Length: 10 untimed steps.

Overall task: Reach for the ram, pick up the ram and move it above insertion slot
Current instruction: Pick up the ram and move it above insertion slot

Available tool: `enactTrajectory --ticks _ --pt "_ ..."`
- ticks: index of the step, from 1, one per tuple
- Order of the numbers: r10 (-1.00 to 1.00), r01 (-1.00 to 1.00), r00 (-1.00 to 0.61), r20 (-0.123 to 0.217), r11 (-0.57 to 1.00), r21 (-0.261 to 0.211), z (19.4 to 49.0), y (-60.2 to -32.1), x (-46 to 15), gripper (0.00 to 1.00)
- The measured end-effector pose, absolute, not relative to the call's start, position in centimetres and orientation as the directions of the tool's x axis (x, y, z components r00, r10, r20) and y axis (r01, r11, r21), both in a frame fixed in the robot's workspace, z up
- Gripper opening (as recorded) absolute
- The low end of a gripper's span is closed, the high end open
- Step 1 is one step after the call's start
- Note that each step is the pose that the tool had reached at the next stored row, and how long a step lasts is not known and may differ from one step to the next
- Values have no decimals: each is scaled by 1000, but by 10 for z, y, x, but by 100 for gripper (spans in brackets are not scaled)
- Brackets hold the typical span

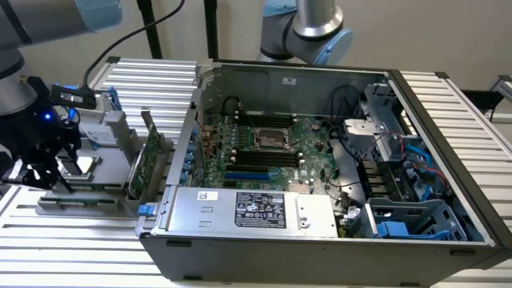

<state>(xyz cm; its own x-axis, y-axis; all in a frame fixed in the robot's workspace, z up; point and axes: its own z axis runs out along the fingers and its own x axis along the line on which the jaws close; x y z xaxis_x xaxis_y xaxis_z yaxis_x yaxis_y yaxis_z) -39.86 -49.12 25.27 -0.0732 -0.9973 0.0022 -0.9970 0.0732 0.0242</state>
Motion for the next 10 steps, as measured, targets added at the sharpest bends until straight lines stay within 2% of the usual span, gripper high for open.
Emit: enactTrajectory --ticks 10 --pt "-997 -997 -73 4 73 24 235 -492 -399 42"
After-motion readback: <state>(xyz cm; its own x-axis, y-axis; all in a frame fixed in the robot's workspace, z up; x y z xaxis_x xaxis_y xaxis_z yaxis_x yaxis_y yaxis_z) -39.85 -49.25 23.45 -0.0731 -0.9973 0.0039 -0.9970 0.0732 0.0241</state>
